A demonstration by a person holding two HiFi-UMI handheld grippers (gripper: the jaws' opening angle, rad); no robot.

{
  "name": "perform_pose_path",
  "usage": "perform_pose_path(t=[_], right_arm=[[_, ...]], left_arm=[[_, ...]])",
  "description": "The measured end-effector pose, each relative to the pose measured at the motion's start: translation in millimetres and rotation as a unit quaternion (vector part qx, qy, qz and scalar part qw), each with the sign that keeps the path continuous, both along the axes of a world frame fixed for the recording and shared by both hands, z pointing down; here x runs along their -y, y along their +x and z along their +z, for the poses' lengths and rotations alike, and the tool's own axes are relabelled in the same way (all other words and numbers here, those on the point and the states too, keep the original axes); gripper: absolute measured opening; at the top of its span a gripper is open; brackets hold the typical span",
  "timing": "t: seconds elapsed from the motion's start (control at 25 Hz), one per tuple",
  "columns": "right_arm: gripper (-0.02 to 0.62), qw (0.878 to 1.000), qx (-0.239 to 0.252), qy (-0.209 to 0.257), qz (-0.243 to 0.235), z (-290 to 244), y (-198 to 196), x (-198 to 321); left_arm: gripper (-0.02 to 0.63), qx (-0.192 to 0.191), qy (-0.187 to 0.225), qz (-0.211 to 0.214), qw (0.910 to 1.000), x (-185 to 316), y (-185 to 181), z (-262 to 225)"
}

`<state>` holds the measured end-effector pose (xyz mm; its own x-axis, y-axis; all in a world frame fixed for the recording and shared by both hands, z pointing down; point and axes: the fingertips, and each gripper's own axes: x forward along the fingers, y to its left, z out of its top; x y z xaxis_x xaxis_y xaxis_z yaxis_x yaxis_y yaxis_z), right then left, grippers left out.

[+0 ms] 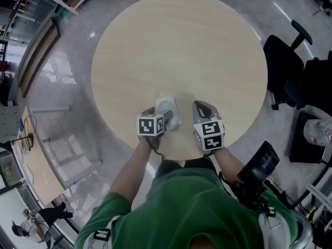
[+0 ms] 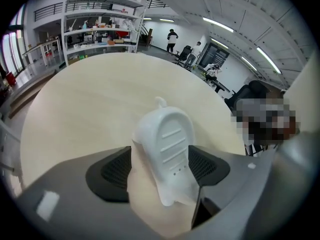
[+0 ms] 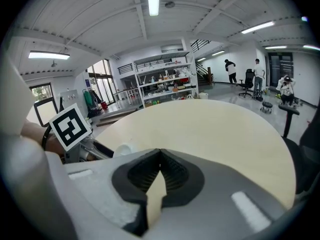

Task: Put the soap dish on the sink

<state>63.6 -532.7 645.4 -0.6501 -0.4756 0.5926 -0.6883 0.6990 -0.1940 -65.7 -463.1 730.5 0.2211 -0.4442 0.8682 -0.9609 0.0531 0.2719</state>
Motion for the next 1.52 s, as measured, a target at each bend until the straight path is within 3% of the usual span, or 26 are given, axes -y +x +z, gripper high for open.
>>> perform_pose_path(t=[0.16,0.44,0.68,0.8,1.08,1.52], right_arm=[[0.003,1.0,0.001,0.004,-0.007,-2.9,-4.0,-2.5],[0.003,1.0,-0.001,0.016,-0.017,-10.7,-13.5,-15.9],[0.003,0.999,-0.005,0.029,-0.019,-20.8,-18.4,-34.4],[0.003,0.999,-0.004,0.035,-0.019,-27.0,-18.0,-46.0],[0.003,0.997,0.004,0.075,-0.012,-62.5,-24.5,-69.5],[0.003,0.99,0.028,0.138,-0.005,-124.1,-28.2,-130.9]], left_arm=[[0.362,0.025,0.034,-0.009,0.9991,-0.6,-9.5,-14.3],[0.258,0.055,0.122,-0.025,0.9907,-9.3,-22.6,-44.8],[0.115,0.081,0.232,-0.015,0.9694,-14.4,-15.1,-89.9],[0.015,0.087,0.269,-0.022,0.9589,-21.8,-9.2,-110.9],[0.008,0.058,0.34,-0.014,0.9386,-39.6,3.7,-163.0],[0.006,0.05,0.42,-0.016,0.906,-100.8,7.7,-224.8]])
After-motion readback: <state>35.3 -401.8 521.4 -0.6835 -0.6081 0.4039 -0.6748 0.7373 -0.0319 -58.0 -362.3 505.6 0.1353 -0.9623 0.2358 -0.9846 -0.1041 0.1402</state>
